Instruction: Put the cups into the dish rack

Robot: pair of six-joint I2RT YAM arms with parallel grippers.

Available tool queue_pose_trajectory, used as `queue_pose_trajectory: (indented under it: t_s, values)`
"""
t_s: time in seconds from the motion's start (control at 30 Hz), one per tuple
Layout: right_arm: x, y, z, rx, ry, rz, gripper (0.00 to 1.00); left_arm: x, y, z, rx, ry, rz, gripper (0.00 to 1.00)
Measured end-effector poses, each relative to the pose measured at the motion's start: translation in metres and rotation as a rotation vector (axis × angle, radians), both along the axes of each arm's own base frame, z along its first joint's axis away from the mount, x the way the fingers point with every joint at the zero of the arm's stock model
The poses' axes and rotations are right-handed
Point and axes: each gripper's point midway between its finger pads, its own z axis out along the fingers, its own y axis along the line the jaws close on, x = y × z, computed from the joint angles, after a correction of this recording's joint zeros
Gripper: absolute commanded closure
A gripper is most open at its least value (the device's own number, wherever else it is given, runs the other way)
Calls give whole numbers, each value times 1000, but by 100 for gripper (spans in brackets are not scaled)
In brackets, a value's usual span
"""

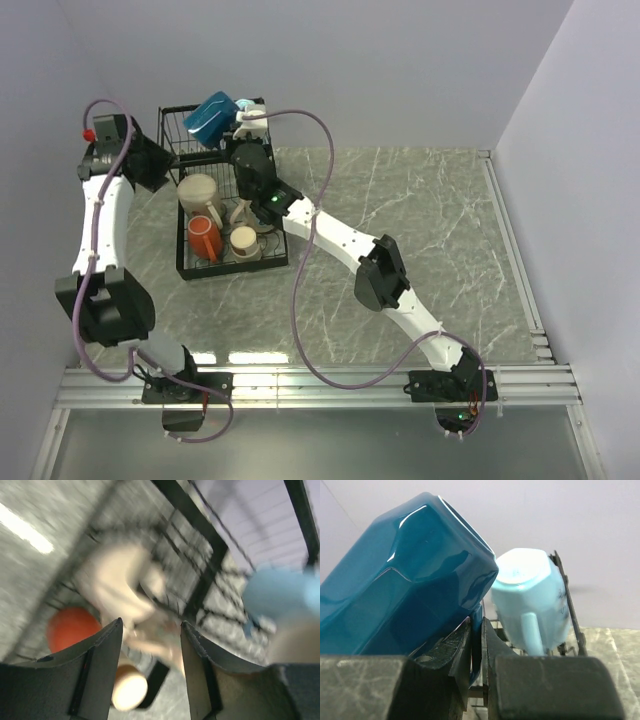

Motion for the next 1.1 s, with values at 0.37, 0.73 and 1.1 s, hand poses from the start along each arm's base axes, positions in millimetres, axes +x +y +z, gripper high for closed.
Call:
queue_pose_trajectory:
  t_s: [0.37, 0.73, 1.1]
  values:
    - [-5, 13, -11, -98, -69, -6, 100, -39, -86, 30, -42, -135, -229, 47]
    - [-1, 23, -27, -66, -100, -4, 100, 4, -101, 46, -8, -193, -297, 49]
    - [0, 16, -32, -83, -98, -41, 100, 8, -105, 39, -9, -144, -345, 51]
